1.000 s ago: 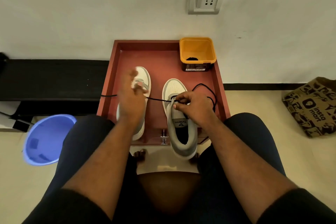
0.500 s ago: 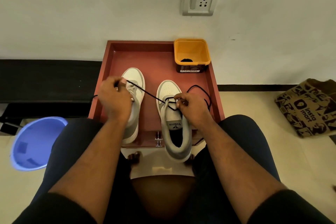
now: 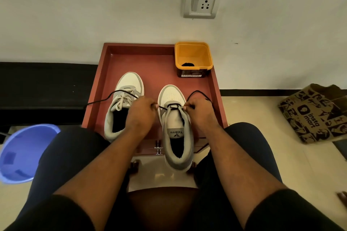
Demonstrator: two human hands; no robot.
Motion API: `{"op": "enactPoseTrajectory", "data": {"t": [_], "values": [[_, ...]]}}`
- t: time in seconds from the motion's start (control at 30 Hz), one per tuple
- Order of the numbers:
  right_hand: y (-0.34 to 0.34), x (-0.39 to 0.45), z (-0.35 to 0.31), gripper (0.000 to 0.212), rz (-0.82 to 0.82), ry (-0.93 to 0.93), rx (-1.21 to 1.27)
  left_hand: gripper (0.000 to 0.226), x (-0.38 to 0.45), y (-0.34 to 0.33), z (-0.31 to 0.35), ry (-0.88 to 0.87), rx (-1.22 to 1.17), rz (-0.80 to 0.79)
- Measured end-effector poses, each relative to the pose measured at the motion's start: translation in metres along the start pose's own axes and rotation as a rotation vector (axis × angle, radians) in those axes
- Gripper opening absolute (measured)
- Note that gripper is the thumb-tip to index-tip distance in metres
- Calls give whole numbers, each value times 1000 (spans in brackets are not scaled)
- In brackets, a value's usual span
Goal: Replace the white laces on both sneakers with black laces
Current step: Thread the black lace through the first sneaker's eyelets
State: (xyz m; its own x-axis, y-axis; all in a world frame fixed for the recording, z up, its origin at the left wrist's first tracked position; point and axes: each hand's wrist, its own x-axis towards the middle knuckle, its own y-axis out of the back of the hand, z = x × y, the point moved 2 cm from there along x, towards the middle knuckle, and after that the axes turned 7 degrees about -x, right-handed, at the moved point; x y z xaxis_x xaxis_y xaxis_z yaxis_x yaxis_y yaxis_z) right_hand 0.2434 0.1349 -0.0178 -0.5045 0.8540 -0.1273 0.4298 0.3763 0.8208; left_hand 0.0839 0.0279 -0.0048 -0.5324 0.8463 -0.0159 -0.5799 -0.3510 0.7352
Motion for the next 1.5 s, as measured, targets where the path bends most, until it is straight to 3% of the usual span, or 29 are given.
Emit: {"op": "enactPoseTrajectory", "data": {"t": [0.4,0.5,0.57,0.63,0.73,0.8,0.9,1.0,1.13,1.27,1.37,1.5], "values": [[0,-3,2,15,36,-50,-16,20,-9,31,-1,116,164,63],[7,-9,-3,17,83,-23,-53,16,-12,47,4,170,141,-70],[16,-17,-10,21,146,-2,-4,12,-18,60,25,206,-99,-180],[21,-30,-21,13,153,13,174,13,-26,73,56,248,-422,-327],[19,-60,-48,14,-100,-91,863,19,-34,92,95,198,-693,-476],[18,-76,-64,23,-281,-135,1244,19,-34,98,106,140,-762,-431],[23,-86,-72,38,-460,-163,1452,15,-28,96,107,149,-805,-227],[35,-84,-65,46,-443,-195,1418,15,-22,90,93,234,-831,-58],[44,-76,-52,21,-309,-103,1279,26,-25,72,73,180,-710,69],[40,-72,-53,17,-291,-80,1105,53,-33,49,71,-106,-653,-118],[42,-69,-50,17,-280,-80,1018,25,-33,41,61,-58,-744,-83],[57,-59,-35,4,-111,-151,996,19,-24,58,31,111,-836,125]]}}
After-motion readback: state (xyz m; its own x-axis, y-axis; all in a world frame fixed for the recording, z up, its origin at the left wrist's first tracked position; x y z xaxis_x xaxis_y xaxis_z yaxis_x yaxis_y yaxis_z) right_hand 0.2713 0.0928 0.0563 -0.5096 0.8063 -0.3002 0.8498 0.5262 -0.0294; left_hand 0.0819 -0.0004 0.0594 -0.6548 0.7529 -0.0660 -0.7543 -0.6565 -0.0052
